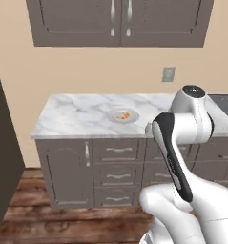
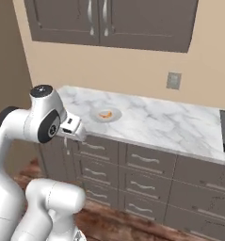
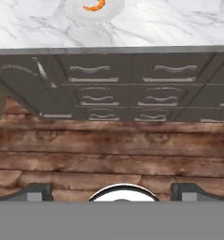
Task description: Pick up the knife from the drawer and place it on the cutting board. Then place the meat from the plate to the cutting board.
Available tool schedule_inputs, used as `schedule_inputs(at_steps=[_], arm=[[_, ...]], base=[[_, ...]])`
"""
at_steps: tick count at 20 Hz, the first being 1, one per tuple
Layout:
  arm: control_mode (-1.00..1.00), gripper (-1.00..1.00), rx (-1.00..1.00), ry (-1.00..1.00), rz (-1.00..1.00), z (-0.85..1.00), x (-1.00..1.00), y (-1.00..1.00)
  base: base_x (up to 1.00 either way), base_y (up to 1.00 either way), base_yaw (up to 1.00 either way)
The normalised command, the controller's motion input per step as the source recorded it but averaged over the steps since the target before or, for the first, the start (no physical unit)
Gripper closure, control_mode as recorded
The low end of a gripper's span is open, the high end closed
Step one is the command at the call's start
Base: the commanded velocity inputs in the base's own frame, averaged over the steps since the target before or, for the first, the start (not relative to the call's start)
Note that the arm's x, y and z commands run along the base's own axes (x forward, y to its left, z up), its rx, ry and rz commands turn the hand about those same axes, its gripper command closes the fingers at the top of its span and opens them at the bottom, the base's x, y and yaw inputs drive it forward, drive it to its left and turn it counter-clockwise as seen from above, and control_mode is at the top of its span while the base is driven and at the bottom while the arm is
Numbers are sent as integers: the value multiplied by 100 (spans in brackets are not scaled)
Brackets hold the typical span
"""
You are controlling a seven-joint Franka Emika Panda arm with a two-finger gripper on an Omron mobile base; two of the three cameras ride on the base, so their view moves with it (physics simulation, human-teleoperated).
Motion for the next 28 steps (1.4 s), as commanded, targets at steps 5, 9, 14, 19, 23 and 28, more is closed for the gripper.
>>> schedule_inputs(at_steps=[5,9,14,19,23,28], arm=[[100,-100,0,0,0,0,0,0],[100,-100,0,0,0,0,0,0],[100,-100,0,0,0,0,0,0],[100,-100,0,0,0,0,0,0],[100,-100,0,0,0,0,0,0],[100,-100,0,0,0,0,0,0]], base=[[100,11,-32],[88,53,-32],[48,39,-7],[27,22,0],[28,56,6],[78,14,13]])
